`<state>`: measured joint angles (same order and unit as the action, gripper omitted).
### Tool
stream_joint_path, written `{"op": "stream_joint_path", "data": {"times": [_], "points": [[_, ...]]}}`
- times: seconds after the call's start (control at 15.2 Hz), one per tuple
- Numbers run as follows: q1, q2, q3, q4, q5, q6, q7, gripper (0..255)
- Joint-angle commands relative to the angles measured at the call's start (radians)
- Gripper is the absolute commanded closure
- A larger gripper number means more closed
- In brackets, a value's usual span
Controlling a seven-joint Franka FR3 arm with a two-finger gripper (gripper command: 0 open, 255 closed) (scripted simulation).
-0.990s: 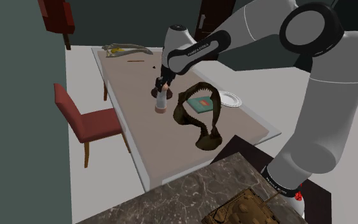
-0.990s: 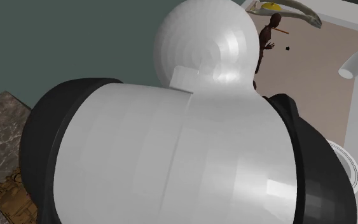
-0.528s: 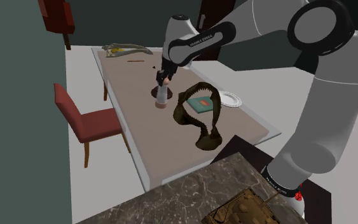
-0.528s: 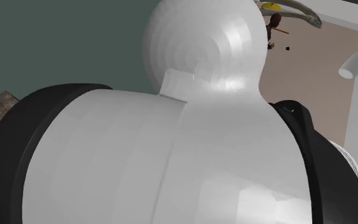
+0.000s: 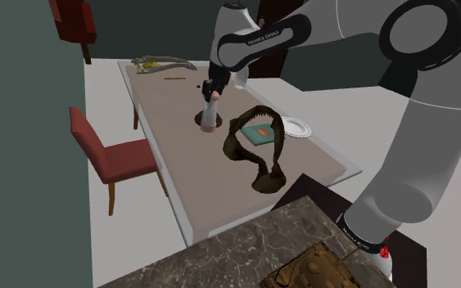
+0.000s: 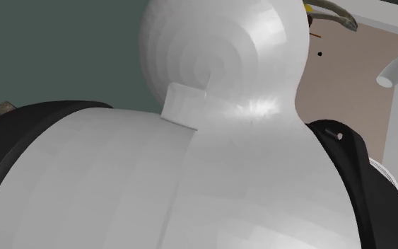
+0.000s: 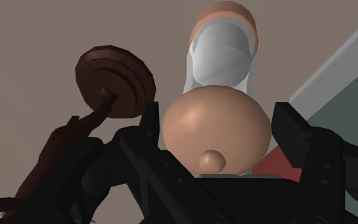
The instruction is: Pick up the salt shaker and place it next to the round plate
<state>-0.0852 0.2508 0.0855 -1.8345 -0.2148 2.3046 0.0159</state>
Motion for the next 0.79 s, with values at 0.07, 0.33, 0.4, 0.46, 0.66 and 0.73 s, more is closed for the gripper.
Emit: {"op": "stream_joint_path", "data": {"times": [0.07,0.33,0.4,0.46,0.66,0.73], "points": [[0.0,-0.015,0.002,0.023,0.007,-0.037,-0.009,255],[-0.001,-0.031,0.004,0.055,0.016,-0.085,-0.019,255],[-0.001,-0.034,0.005,0.064,0.018,-0.097,-0.022,255],[-0.001,-0.038,0.005,0.073,0.019,-0.109,-0.024,255],[-0.001,-0.046,0.007,0.102,0.025,-0.146,-0.032,255],[-0.001,-0.049,0.007,0.112,0.026,-0.158,-0.034,255]]}}
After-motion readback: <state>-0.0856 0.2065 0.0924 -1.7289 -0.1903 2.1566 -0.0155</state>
